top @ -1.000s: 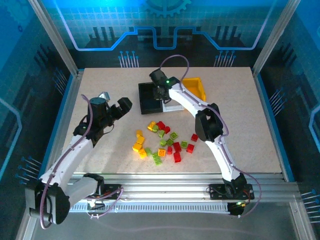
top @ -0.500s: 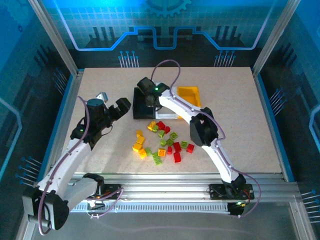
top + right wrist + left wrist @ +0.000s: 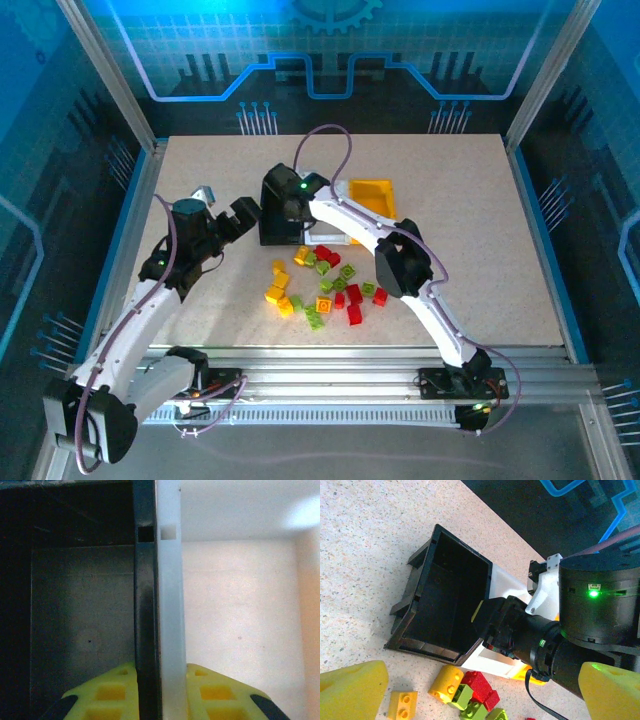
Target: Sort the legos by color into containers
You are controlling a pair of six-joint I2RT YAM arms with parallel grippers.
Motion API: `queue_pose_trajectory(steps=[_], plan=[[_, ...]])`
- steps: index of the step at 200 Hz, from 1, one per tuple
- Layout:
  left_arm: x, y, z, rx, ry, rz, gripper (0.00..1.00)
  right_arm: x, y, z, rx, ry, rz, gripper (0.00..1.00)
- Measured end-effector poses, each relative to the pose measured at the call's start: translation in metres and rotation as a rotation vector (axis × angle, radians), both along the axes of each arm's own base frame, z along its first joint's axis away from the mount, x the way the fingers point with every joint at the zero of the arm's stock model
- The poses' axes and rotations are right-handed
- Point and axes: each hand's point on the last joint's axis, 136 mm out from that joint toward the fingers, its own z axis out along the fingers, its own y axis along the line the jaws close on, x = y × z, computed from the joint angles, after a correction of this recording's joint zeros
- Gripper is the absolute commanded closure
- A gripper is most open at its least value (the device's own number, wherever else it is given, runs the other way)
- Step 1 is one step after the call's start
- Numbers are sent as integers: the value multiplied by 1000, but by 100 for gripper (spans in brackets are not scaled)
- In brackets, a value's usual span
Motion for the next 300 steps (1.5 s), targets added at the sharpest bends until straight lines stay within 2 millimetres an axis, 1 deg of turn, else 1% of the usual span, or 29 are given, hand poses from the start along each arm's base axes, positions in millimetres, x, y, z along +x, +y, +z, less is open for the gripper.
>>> queue_pose_trajectory(steps=[11, 19, 49, 70, 90, 108, 119, 128, 134, 146, 153, 166, 180, 192, 204, 234, 253, 276, 300], plan=[[0, 0, -1, 0, 3, 0, 1, -1, 1, 0, 0, -1, 2, 78], [0, 0, -1, 1, 3, 0, 1, -1, 1, 0, 0, -1, 6, 71], [-1, 0, -1, 1, 7, 0, 1, -3, 3, -2, -18, 2, 40, 59], [-2, 0, -1, 1, 5, 0, 1, -4, 6, 1, -22, -9, 67, 47], [-2, 0, 0, 1, 4, 0, 1, -2, 8, 17, -8, -42, 87, 35], [-2, 0, 0, 1, 5, 0, 1, -3, 8, 42, 21, -85, 104, 27], [-2, 0, 0, 1, 4, 0, 1, -8, 3, 60, 42, -112, 109, 24], [-2, 0, 0, 1, 3, 0, 1, -14, -3, 73, 54, -130, 117, 21], [-2, 0, 0, 0, 2, 0, 1, -19, -7, 82, 65, -141, 122, 17], [-1, 0, 0, -1, 0, 0, 1, -32, -19, 95, 80, -153, 130, 16], [-1, 0, 0, -4, -2, -1, 1, -41, -27, 99, 88, -155, 137, 16], [-1, -1, -2, -10, -4, -2, 1, -60, -44, 102, 92, -147, 147, 16], [-2, -3, -8, -15, 3, -10, 1, -82, -63, 95, 85, -124, 159, 16], [-3, -6, -13, -17, 10, -22, 1, -102, -82, 84, 68, -86, 173, 16], [-5, -10, -19, -17, 18, -34, 1, -118, -97, 75, 59, -53, 181, 16], [-9, -28, -32, -18, 30, -93, 1, -156, -137, 53, 26, 35, 176, 16], [-15, -42, -43, -12, 57, -137, 1, -179, -155, 41, 11, 88, 178, 16], [-20, -53, -55, -5, 87, -174, 1, -207, -176, 24, -3, 164, 170, 15], [-21, -60, -61, -5, 101, -198, 1, -227, -192, 4, -14, 232, 143, 18]])
